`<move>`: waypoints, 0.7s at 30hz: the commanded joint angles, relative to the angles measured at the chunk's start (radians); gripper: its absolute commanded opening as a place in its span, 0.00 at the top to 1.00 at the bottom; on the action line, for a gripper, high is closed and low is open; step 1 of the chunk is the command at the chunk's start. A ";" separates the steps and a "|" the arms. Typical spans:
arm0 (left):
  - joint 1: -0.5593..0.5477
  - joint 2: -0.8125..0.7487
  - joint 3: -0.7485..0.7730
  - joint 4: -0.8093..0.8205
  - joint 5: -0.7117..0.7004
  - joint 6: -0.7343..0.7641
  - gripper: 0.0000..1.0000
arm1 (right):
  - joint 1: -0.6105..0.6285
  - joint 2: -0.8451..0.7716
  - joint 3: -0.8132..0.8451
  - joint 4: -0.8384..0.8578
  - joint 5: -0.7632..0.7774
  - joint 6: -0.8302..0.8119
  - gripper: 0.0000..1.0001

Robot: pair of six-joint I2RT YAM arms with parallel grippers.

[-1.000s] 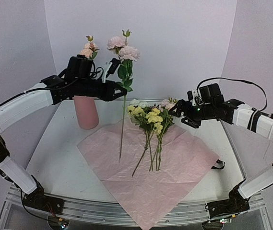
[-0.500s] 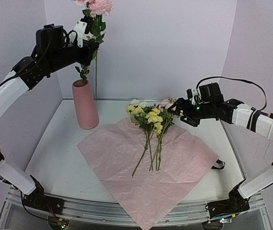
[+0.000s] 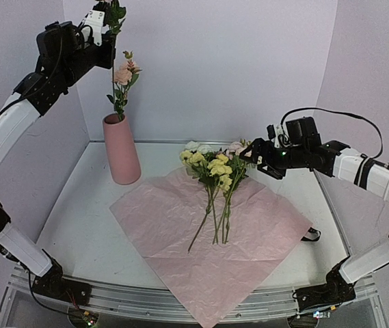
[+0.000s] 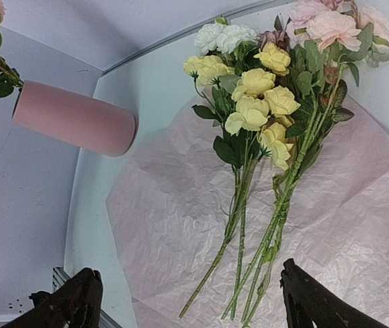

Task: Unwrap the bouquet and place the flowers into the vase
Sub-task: Insert the fake flower into the vase.

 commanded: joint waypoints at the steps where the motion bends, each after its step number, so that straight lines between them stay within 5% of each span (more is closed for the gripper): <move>1: 0.044 0.002 0.030 0.117 -0.021 0.006 1.00 | 0.004 -0.037 0.042 0.006 -0.028 -0.030 0.09; 21: 0.098 -0.027 -0.167 0.185 -0.018 -0.146 1.00 | 0.004 -0.021 0.092 -0.029 -0.056 -0.073 0.08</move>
